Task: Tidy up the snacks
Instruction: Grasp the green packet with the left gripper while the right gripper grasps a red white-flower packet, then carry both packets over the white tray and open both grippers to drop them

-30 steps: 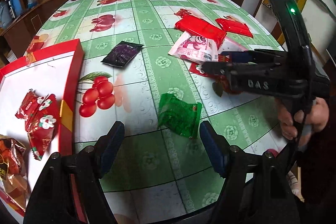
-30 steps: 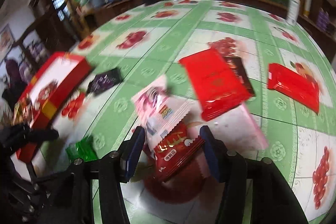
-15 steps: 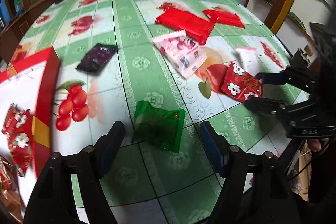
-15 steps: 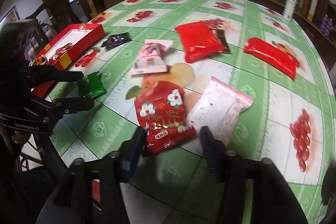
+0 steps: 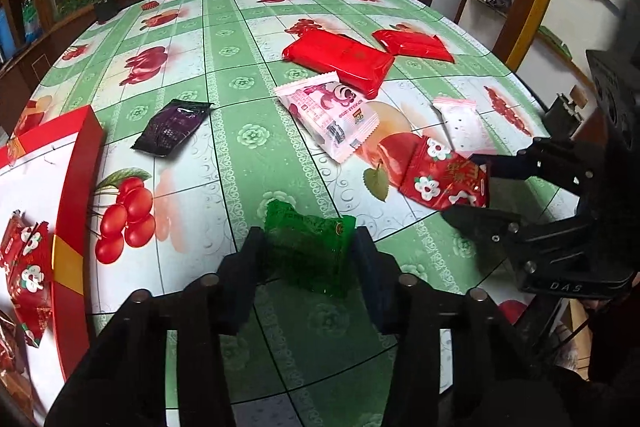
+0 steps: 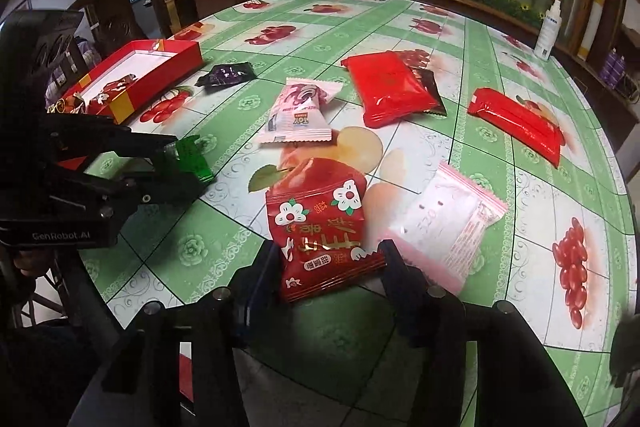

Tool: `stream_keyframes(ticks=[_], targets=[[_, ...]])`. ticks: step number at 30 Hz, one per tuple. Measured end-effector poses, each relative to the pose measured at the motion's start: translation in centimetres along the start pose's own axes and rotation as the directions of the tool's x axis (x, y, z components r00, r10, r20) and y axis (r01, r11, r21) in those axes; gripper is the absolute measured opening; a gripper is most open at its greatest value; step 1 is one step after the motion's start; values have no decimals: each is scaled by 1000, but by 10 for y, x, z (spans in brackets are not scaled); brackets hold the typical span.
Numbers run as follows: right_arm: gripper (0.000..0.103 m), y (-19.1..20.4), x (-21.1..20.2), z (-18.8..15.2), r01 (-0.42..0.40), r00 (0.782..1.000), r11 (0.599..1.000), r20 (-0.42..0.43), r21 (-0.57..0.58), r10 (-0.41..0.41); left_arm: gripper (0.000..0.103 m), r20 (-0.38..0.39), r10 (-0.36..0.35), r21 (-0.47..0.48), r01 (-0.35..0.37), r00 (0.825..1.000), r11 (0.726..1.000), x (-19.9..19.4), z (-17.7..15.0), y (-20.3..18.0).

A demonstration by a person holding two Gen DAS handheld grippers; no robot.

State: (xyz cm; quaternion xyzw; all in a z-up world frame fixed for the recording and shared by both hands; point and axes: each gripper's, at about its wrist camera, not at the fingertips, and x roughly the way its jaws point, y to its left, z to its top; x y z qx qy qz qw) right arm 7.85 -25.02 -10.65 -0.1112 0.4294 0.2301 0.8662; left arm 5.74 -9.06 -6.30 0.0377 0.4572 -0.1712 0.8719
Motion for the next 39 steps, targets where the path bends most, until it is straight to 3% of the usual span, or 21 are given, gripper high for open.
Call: stream_keyframes(ticks=[6, 20, 39], targets=[[46, -6, -5, -1, -89, 996, 994, 2, 70, 89, 37, 12, -19, -24, 20, 1000, 1000, -6, -5, 5], [42, -4, -9, -2, -175, 984, 975, 9, 133, 176, 34, 55, -26, -37, 28, 998, 999, -24, -17, 6], [41, 8, -26, 16, -210, 977, 967, 55, 144, 204, 34, 106, -17, -70, 24, 994, 997, -57, -24, 14]])
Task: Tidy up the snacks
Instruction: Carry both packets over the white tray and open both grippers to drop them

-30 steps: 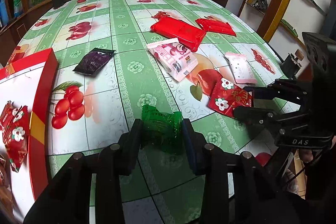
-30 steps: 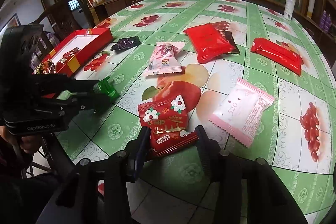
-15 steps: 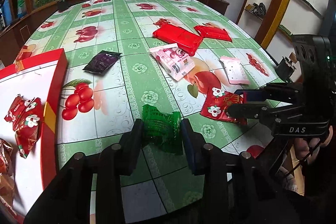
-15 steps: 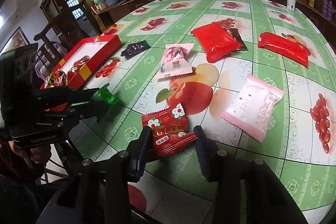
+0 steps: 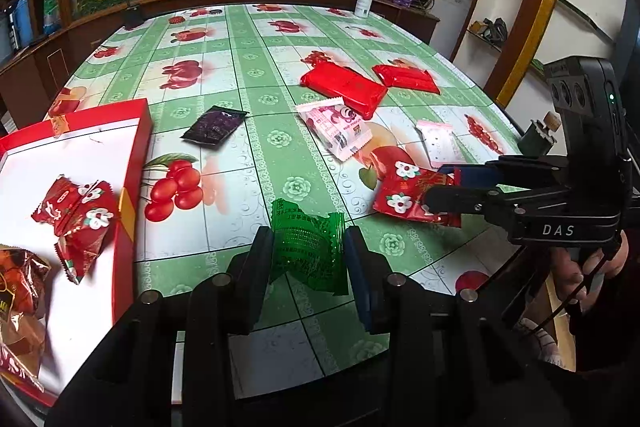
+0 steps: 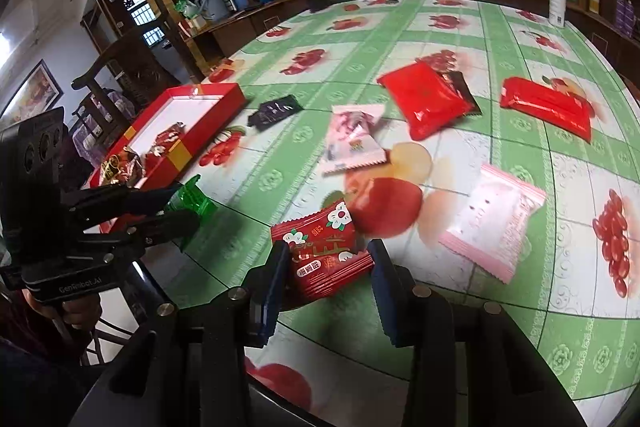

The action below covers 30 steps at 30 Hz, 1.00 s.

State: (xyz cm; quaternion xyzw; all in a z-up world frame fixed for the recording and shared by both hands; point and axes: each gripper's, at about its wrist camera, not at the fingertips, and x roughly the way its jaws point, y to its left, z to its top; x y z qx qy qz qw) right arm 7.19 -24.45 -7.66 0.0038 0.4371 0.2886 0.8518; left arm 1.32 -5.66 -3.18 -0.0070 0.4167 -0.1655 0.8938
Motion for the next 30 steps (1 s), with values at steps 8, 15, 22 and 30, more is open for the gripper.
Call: stream_keyframes(ticks=[8, 15, 22, 30], targets=[[41, 35, 4, 30, -25, 999, 997, 26, -72, 27, 34, 56, 28, -19, -27, 998, 999, -23, 1, 12], [41, 66, 15, 44, -51, 998, 991, 28, -126, 55, 34, 100, 75, -64, -68, 992, 996, -41, 0, 35], [4, 93, 42, 66, -19, 1000, 984, -7, -180, 18, 34, 131, 158, -154, -137, 979, 978, -57, -3, 71], [36, 80, 62, 48, -56, 984, 989, -173, -139, 32, 34, 122, 148, -160, -128, 981, 979, -54, -10, 76]])
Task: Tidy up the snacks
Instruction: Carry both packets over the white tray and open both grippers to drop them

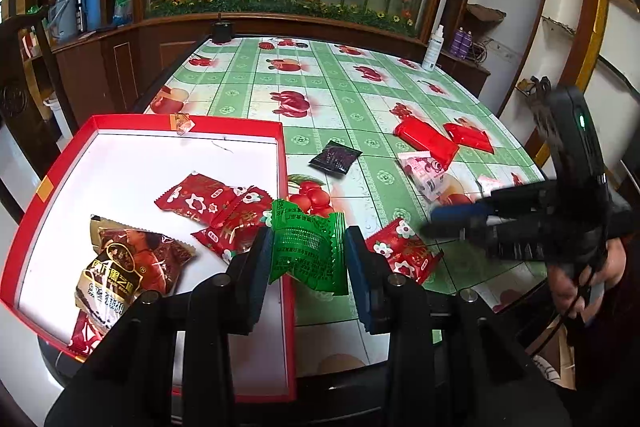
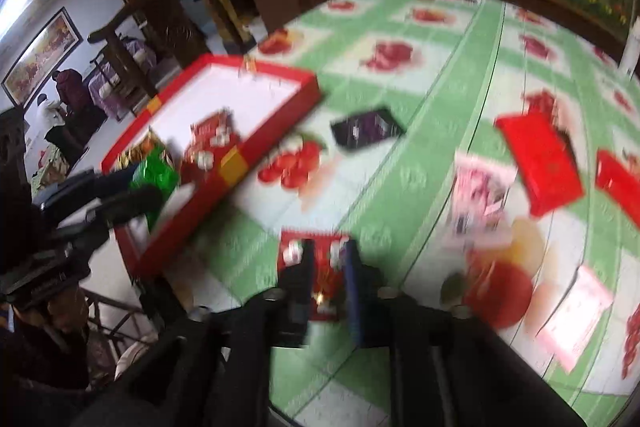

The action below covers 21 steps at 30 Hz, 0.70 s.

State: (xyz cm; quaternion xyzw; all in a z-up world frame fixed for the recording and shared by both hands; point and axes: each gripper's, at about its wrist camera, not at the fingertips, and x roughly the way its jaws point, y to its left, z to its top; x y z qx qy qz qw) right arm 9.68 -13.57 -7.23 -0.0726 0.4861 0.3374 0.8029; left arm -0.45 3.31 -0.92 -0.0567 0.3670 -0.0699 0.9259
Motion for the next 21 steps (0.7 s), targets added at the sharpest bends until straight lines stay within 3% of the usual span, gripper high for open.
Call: stream_keyframes(ticks=[2, 3, 7, 9, 15, 21], targets=[[65, 9, 6, -5, 2, 1000, 1000, -24, -18, -2, 34, 1, -2, -5, 2, 1000, 1000, 2, 1, 0], [66, 14, 7, -7, 1, 1000, 1000, -26, -31, -2, 34, -1, -4, -9, 4, 1000, 1000, 2, 1, 1], [62, 35, 26, -7, 114, 993, 988, -31, -105, -118, 34, -2, 2, -11, -2, 1000, 1000, 2, 1, 1], [44, 35, 38, -12, 144, 986, 983, -72, -118, -153, 34, 2, 5, -16, -5, 1000, 1000, 0, 1, 4], [40, 20, 23, -14, 127, 991, 990, -25, -58, -129, 34, 25, 21, -37, -20, 999, 999, -5, 4, 14], [39, 23, -7, 18, 56, 993, 998, 103, -26, -53, 34, 69, 80, -43, -77, 994, 996, -21, 9, 30]])
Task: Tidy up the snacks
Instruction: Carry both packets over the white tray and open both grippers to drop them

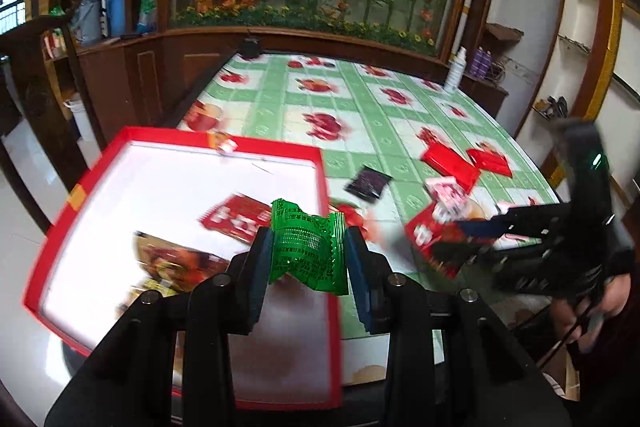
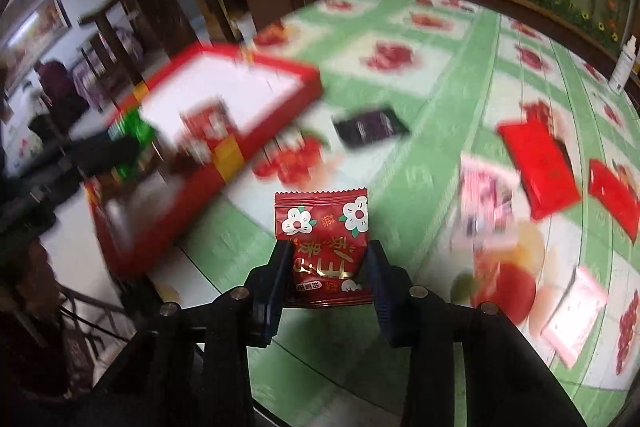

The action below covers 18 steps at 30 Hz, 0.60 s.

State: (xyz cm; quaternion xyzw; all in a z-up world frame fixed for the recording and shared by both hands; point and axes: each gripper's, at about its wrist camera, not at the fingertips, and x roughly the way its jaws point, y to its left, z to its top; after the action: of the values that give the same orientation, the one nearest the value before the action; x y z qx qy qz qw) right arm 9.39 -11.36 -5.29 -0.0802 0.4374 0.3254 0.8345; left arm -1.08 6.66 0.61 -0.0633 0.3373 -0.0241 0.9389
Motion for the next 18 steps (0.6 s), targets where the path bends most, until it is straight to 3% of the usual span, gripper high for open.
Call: stream_keyframes(ticks=[5, 12, 18], targets=[[39, 24, 0, 37, -82, 991, 996, 101, -26, 84, 34, 32, 88, -24, -87, 996, 996, -13, 7, 27], [39, 75, 43, 76, -196, 973, 979, 115, -61, 202, 35, -6, 195, -42, -196, 981, 980, -1, 13, 52], [40, 89, 71, 87, -308, 943, 951, 138, 12, 303, 38, 1, 226, -59, -226, 974, 972, 3, 17, 60]])
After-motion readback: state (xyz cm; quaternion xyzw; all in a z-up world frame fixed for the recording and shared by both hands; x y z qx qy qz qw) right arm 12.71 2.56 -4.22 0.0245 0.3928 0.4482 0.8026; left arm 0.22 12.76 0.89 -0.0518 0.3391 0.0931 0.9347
